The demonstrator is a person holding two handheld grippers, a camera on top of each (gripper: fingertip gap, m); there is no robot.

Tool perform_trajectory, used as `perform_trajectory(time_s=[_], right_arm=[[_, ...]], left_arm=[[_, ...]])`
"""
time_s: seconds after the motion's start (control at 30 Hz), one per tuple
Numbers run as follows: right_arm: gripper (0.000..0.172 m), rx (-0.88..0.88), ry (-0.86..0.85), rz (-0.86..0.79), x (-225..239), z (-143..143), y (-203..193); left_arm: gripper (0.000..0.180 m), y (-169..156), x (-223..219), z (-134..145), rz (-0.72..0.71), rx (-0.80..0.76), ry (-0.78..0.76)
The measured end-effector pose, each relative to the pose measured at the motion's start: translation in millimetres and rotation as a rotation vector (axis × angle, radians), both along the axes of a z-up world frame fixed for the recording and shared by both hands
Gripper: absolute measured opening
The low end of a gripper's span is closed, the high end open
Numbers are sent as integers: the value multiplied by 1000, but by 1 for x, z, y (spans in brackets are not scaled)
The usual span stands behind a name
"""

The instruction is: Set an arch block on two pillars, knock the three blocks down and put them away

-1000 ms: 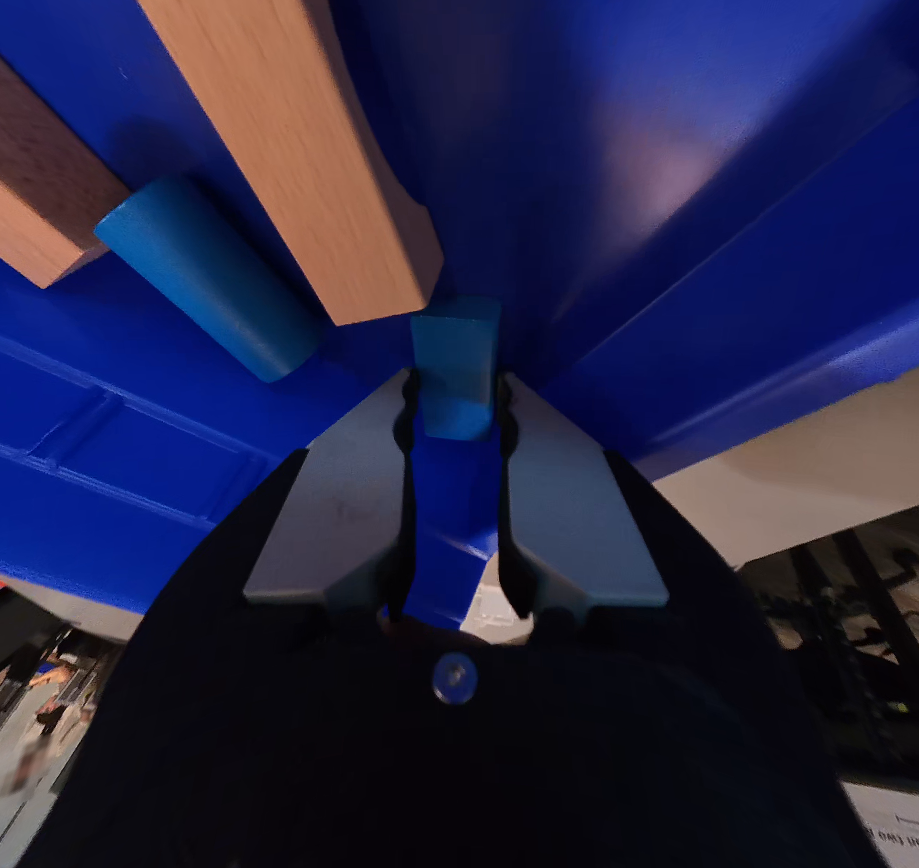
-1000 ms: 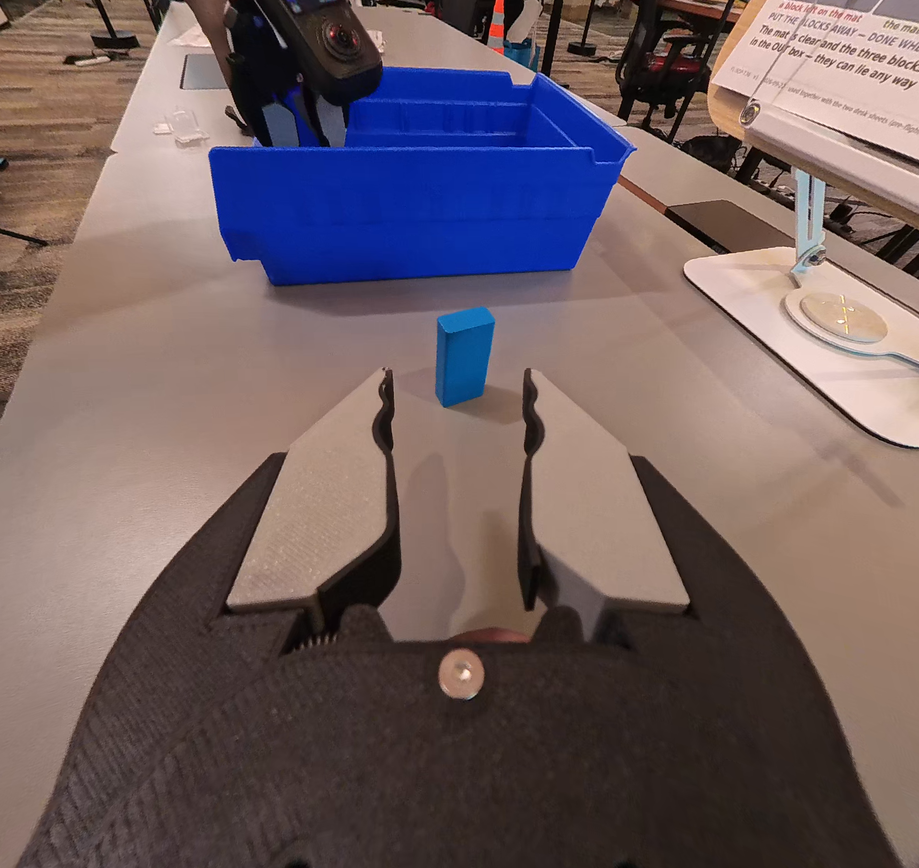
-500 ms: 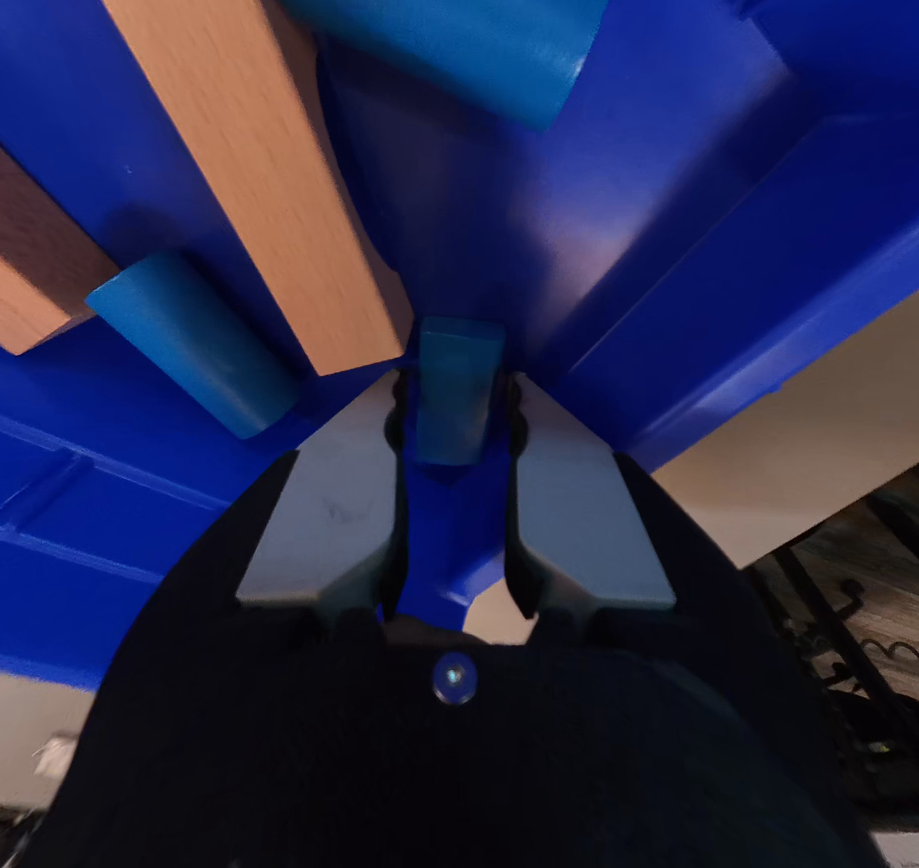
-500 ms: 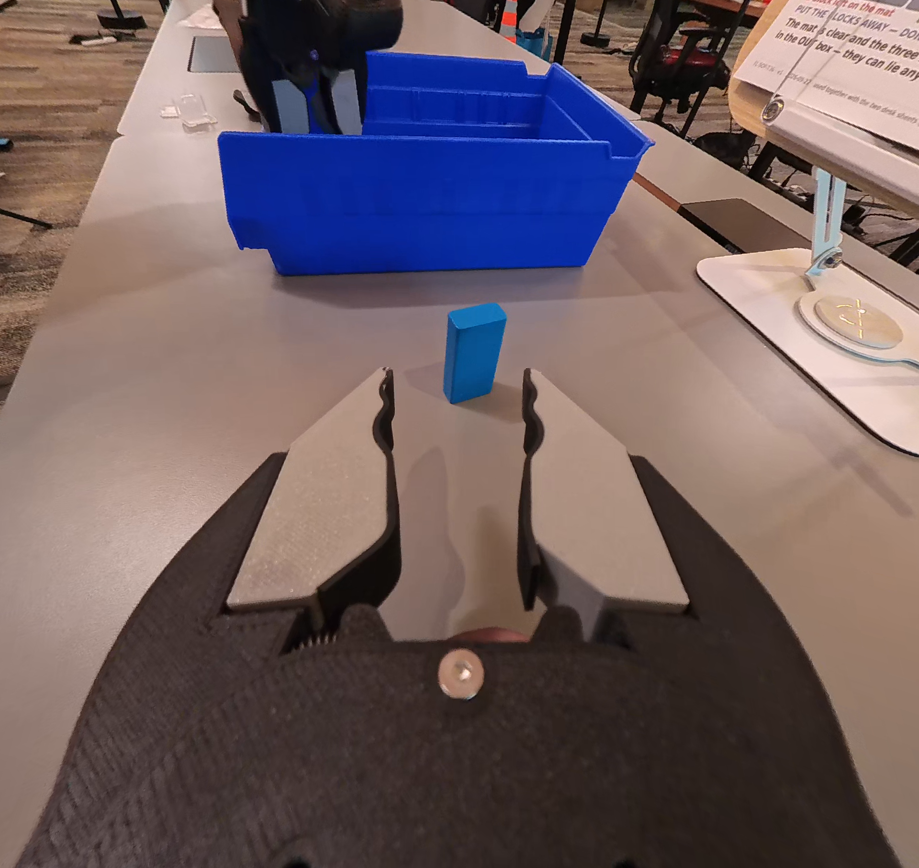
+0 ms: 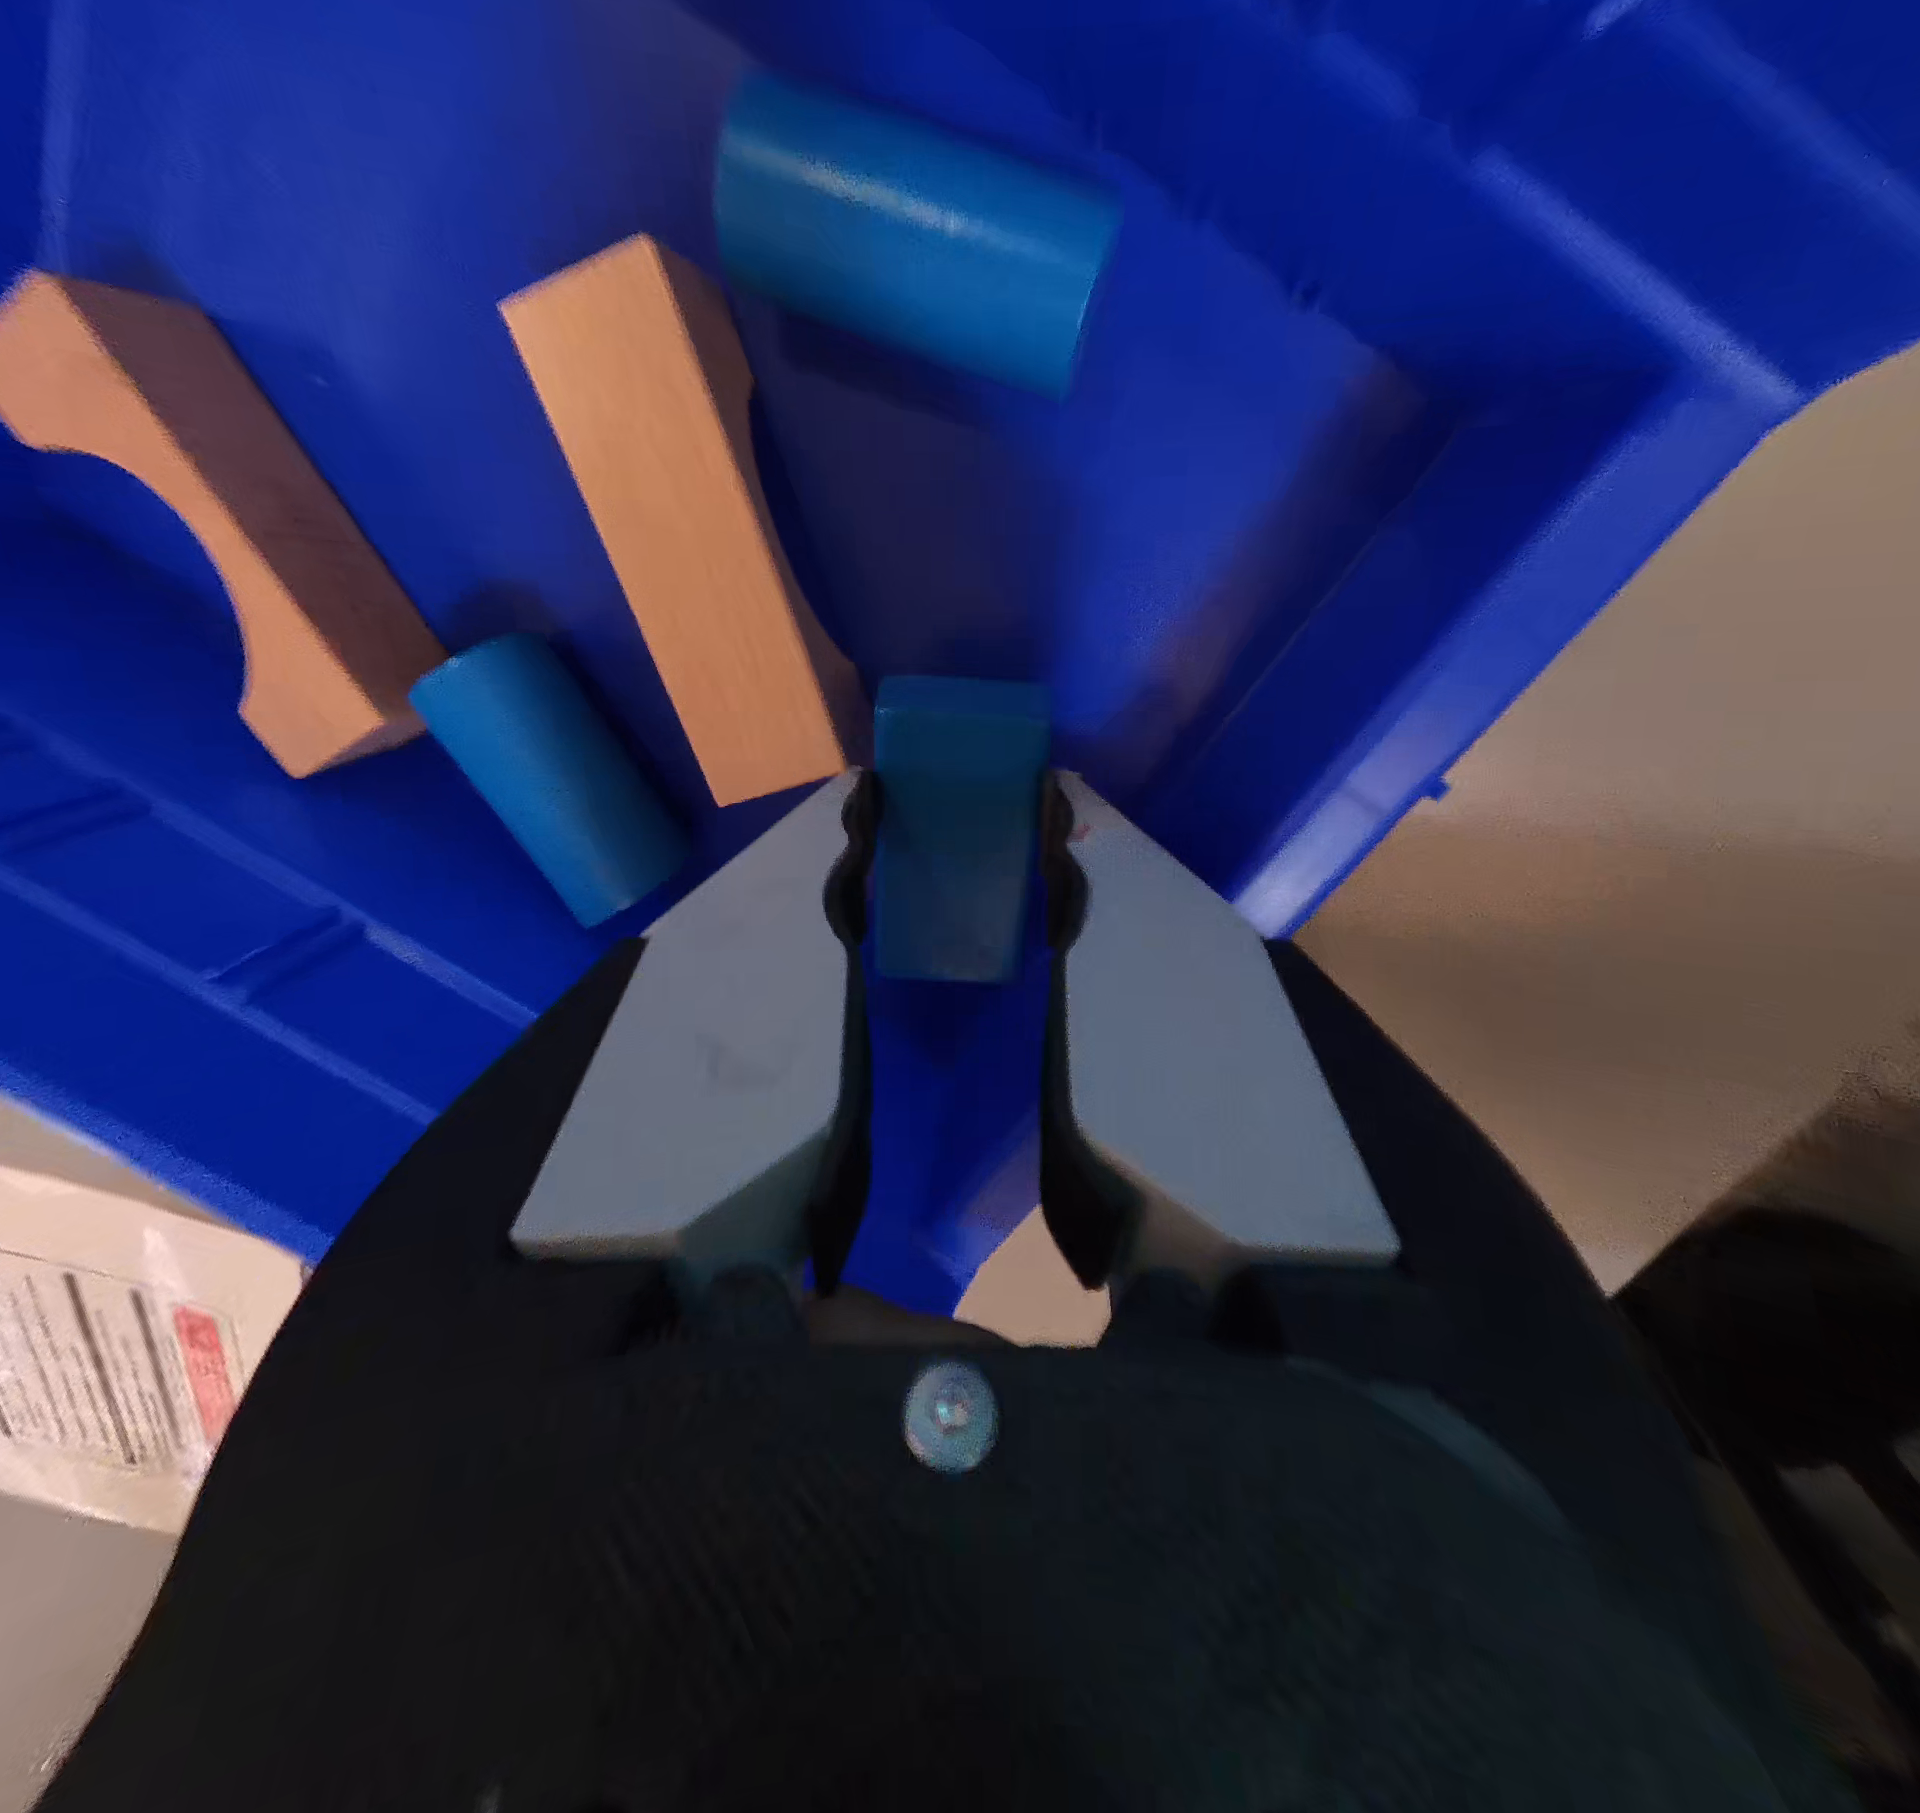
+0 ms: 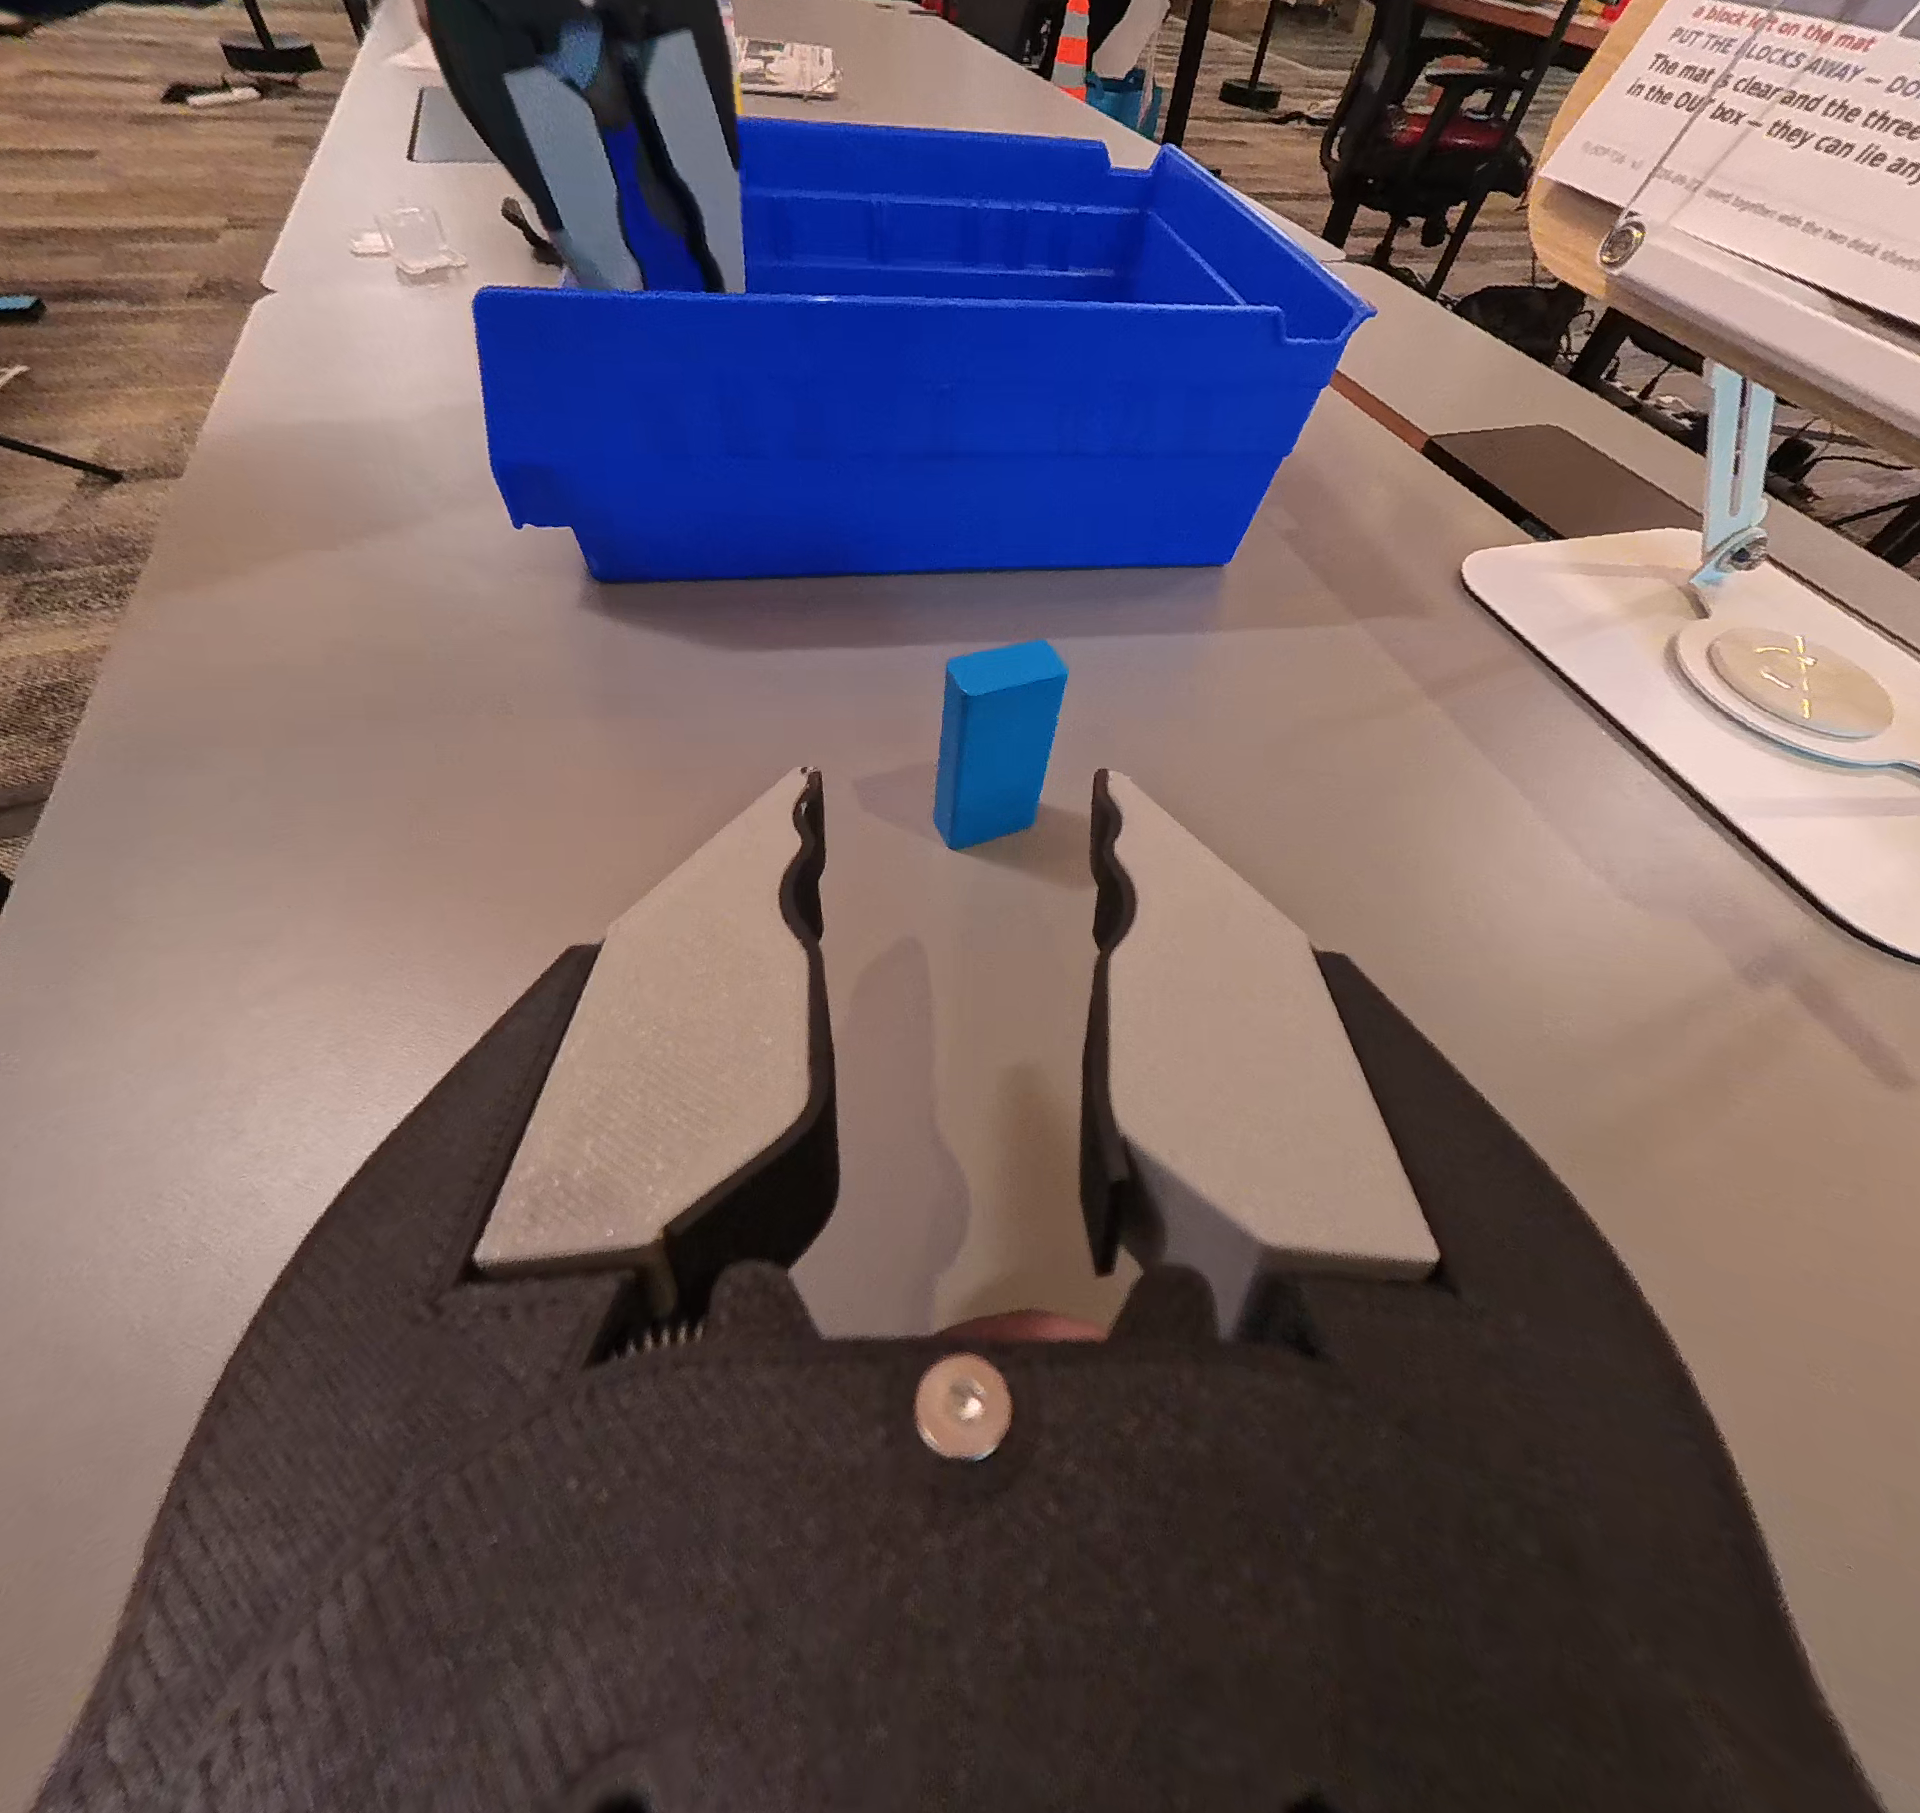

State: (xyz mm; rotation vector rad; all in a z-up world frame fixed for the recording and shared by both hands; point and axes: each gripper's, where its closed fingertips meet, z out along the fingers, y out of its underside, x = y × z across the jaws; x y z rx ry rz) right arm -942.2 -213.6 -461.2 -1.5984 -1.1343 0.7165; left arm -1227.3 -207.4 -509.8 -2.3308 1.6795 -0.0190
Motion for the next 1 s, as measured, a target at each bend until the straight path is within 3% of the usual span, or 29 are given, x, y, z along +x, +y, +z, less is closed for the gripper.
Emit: perform_trajectory(time_s=[0.13,0.47,0.77,1.0], right_arm=[[49,-4,15,3,0,2,-1],[50,-57,94,59,-4,9,-8],[53,-91,225,243,-7,40,-40],[50,-26,317,307,15,77,-57]], left_arm=[[30,0,19,24,9,119,-205],[30,-17,77,126,8,291,-990],[29,-60,199,169,-119,374,-1196],[29,-57,283,134,-106,246,-1250]])
